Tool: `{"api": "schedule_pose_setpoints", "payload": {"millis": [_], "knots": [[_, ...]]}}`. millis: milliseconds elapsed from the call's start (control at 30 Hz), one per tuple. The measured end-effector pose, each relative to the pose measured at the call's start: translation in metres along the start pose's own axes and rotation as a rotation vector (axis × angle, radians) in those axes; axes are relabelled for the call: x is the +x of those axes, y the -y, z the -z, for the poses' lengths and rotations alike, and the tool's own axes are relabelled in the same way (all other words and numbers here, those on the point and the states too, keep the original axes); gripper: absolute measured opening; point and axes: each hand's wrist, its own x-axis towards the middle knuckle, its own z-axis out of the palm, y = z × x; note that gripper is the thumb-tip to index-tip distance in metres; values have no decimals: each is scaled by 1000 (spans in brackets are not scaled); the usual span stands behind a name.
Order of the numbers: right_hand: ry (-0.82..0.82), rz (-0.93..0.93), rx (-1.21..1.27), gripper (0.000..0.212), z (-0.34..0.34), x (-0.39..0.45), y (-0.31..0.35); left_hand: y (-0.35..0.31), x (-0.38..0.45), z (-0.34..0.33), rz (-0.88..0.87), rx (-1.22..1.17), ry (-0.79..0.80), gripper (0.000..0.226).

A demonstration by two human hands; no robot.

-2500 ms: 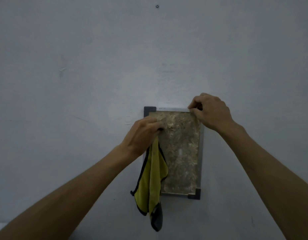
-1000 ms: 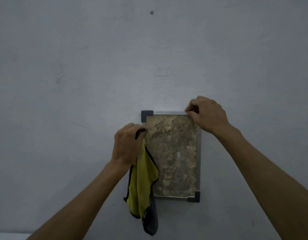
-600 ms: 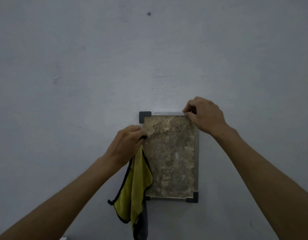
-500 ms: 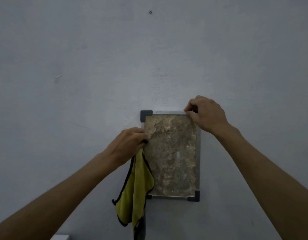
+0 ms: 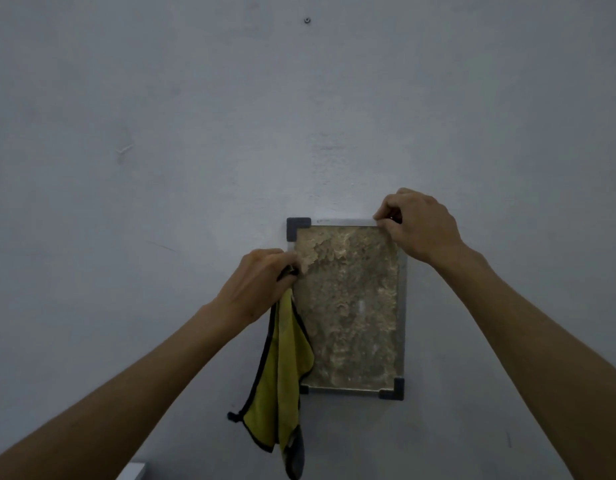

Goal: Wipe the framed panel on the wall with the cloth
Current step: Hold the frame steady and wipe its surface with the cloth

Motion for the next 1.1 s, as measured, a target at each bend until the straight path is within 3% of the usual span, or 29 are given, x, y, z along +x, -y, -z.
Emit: {"api": "schedule_pose_setpoints", "payload": {"millis": [300, 767, 933, 1100], "knots": [[2, -4, 3, 6, 0, 1, -1, -1, -13, -13, 121, -59, -188, 7], [9, -1, -6, 7, 1, 0, 2, -21, -17, -20, 137, 9, -190, 10], [-1, -6, -3, 6, 1, 0, 0, -15, 1, -16, 200, -54, -334, 11], [-3, 2, -7, 7, 0, 0, 1, -20, -19, -25, 46, 24, -143, 10]]}}
